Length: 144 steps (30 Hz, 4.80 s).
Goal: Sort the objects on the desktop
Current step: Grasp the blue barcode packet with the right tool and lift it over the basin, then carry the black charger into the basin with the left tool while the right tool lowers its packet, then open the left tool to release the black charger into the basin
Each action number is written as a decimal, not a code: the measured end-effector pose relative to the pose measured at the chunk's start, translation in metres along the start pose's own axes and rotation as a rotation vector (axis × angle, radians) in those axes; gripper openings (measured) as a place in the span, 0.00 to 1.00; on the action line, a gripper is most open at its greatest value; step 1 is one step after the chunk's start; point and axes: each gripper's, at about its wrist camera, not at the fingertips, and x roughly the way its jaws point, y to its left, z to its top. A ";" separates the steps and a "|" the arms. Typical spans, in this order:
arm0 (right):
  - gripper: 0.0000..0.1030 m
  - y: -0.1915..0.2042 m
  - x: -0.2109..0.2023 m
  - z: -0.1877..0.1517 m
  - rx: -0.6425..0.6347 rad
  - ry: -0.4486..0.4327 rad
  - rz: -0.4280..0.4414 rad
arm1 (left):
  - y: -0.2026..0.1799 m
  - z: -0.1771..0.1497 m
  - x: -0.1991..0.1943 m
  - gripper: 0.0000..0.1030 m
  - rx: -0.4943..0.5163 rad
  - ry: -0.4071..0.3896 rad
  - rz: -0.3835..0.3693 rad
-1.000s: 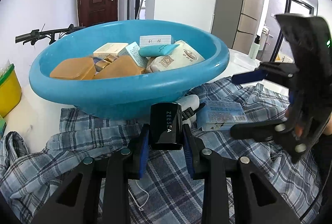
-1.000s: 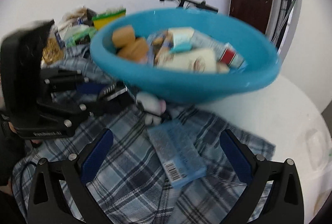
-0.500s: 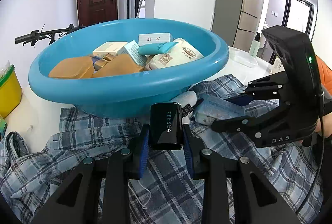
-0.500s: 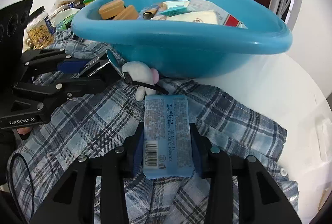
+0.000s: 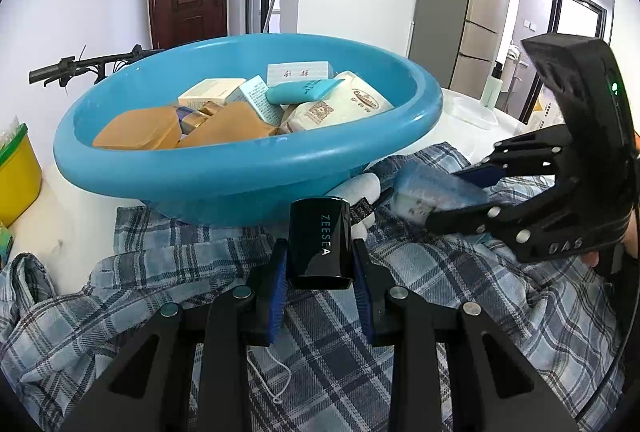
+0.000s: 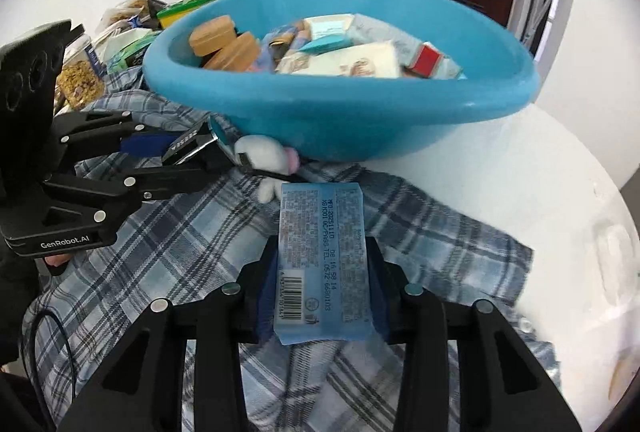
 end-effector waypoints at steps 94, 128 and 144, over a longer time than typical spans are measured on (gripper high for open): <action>0.37 0.001 -0.034 0.120 0.053 -0.274 0.074 | 0.050 0.125 -0.084 0.31 -0.185 -0.229 0.229; 0.37 0.001 -0.042 0.121 0.055 -0.310 0.025 | 0.057 0.113 -0.042 0.31 -0.190 -0.160 0.220; 0.37 0.000 -0.039 0.122 0.057 -0.308 0.032 | 0.056 0.109 -0.031 0.31 -0.174 -0.144 0.239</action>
